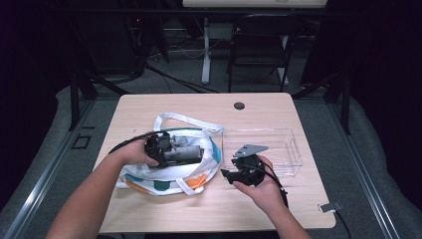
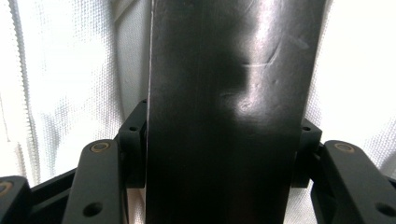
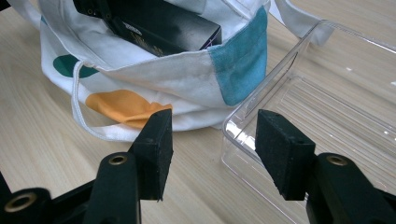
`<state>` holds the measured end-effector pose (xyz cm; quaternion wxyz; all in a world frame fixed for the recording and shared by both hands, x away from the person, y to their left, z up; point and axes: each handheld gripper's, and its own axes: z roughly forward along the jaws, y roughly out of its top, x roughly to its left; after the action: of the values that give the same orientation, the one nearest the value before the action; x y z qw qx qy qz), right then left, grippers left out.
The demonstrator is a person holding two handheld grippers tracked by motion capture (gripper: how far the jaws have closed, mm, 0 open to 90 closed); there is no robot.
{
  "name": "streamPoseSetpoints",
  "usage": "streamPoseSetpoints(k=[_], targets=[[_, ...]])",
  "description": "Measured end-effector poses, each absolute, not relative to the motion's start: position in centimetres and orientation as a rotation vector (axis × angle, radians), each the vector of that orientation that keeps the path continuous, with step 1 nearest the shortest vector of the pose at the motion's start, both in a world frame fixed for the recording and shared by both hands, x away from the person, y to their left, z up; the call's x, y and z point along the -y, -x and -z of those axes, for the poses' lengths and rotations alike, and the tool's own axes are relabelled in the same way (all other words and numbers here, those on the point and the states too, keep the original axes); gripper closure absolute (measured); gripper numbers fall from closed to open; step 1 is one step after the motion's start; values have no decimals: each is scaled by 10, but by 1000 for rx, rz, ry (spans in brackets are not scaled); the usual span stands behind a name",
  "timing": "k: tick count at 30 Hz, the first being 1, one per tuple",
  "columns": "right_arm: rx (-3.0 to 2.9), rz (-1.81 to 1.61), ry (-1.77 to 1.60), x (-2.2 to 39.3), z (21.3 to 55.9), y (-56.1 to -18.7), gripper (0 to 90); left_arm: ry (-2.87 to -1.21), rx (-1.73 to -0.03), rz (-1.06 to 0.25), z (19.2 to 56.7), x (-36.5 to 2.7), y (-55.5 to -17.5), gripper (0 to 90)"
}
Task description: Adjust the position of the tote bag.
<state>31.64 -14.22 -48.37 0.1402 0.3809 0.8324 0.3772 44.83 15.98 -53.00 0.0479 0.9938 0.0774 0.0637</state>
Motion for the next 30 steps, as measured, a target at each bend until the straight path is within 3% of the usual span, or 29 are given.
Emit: streamPoseSetpoints(k=[30], targets=[[-2403,-1086,-1103,142,485,-317,464,-3010,-243,-249,512,-172,-439,425]])
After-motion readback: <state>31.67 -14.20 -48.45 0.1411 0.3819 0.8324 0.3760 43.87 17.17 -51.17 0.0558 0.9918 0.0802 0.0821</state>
